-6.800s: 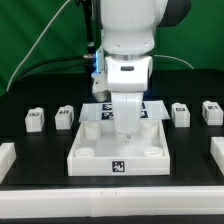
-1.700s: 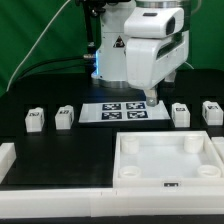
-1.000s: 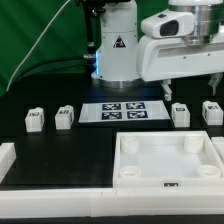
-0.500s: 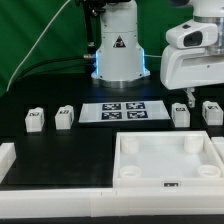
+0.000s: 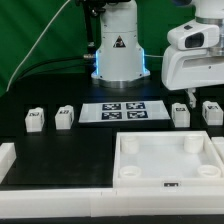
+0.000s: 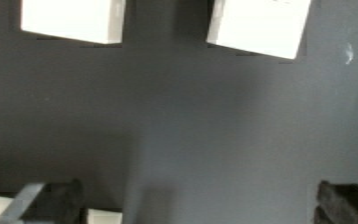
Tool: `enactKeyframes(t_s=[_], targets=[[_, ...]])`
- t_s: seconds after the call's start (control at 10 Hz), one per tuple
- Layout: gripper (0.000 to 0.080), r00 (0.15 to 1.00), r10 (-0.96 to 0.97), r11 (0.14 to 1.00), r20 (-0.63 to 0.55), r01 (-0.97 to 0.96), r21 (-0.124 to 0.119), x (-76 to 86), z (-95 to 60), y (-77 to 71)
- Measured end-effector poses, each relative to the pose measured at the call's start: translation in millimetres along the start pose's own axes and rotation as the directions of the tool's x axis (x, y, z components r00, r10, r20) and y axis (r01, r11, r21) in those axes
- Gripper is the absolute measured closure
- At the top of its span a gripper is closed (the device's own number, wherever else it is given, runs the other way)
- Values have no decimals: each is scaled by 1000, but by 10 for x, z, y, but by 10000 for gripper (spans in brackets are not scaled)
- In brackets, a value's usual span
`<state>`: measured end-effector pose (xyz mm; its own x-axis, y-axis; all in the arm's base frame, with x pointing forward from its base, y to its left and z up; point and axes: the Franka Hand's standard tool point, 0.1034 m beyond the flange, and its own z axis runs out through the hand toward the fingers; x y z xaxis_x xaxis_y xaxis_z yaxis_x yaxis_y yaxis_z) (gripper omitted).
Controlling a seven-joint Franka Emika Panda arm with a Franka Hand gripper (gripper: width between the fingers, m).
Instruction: Assemble one leg
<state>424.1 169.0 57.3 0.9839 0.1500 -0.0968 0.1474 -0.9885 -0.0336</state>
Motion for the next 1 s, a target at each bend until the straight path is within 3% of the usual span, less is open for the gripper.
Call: enactKeyframes(t_s=[0.2,0.5,1.0], targets=[[151,960,88,995,267,-95,14,-197,111,-11],[151,807,116,985,579,-169,37,-285,187,-231],[151,783,131,981,608,-190,33,-229,251,-255]])
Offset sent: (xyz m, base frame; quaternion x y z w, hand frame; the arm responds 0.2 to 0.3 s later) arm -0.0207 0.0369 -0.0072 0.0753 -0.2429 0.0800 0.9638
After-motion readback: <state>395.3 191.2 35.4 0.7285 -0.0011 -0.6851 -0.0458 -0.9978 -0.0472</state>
